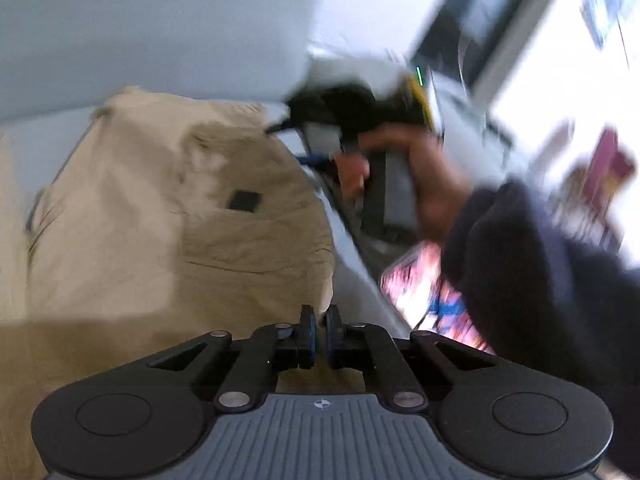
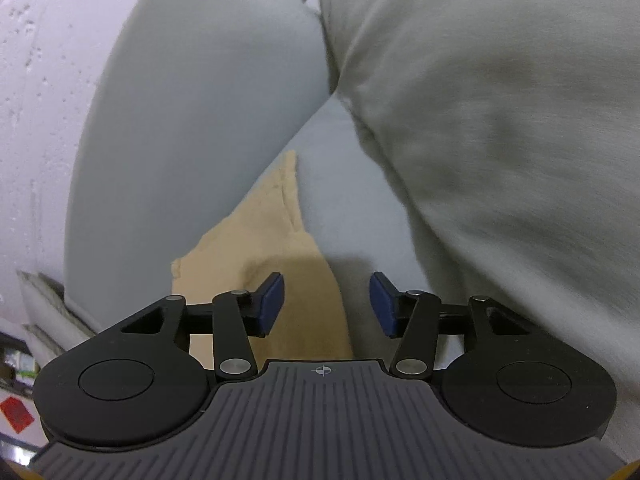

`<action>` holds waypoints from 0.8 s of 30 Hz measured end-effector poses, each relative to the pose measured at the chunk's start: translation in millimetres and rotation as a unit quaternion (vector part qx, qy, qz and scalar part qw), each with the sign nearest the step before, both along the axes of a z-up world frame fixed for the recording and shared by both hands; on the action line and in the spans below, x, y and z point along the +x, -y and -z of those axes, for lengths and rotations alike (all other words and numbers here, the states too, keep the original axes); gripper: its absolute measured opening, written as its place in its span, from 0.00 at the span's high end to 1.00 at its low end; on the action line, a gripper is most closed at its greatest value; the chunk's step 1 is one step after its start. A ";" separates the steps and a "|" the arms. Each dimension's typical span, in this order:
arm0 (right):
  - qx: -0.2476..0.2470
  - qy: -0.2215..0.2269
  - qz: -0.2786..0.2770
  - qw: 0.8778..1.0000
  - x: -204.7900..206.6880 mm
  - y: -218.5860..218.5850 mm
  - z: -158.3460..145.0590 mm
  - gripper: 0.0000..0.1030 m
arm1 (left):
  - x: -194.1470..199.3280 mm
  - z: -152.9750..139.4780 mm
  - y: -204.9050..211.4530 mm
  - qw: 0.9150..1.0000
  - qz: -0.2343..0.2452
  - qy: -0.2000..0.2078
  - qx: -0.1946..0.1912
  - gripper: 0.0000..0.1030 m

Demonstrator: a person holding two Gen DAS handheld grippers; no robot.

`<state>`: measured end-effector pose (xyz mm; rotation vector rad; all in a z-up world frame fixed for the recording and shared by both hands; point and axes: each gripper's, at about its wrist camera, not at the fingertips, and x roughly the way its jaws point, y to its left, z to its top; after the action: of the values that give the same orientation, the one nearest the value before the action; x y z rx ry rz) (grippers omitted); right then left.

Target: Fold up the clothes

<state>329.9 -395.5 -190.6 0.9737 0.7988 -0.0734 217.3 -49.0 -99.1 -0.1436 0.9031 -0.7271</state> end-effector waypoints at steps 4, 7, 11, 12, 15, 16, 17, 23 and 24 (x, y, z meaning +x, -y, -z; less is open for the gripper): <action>0.034 0.023 0.015 0.999 23.4 -4.9 11.9 0.49 | -0.3 3.7 -23.6 0.997 -0.025 -0.038 -0.054 0.96; 0.008 0.024 0.019 1.000 36.1 -14.0 6.4 0.96 | -1.4 10.4 -25.4 0.996 -0.022 -0.054 -0.073 0.96; -0.117 0.056 0.000 0.992 39.6 -52.9 -51.6 0.96 | -6.2 14.3 -37.0 0.993 -0.018 -0.055 -0.105 0.97; -0.149 0.070 -0.007 0.986 39.1 -65.1 -69.9 0.96 | -9.9 12.0 -45.9 0.991 -0.023 -0.053 -0.120 0.97; -0.229 0.110 -0.029 0.967 35.5 -106.5 -128.3 0.96 | -21.7 4.1 -75.3 0.984 -0.041 -0.044 -0.167 0.97; -0.252 0.125 -0.038 0.959 34.3 -126.1 -149.6 0.96 | -26.9 0.0 -90.4 0.981 -0.054 -0.039 -0.184 0.97; -0.267 0.135 -0.046 0.953 34.0 -141.0 -166.9 0.96 | -31.9 -4.0 -106.5 0.978 -0.068 -0.035 -0.195 0.97; -0.339 0.172 -0.138 0.915 52.7 -303.2 -233.0 0.96 | -70.6 -10.6 -228.7 0.950 -0.180 -0.041 -0.252 0.98; -0.341 0.169 -0.154 0.912 56.4 -329.5 -232.2 0.96 | -78.6 -7.6 -249.2 0.944 -0.203 -0.043 -0.256 0.98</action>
<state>386.3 -65.9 41.6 0.1792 0.5321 0.0858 138.8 200.2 -91.6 -0.8076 0.7170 -0.5549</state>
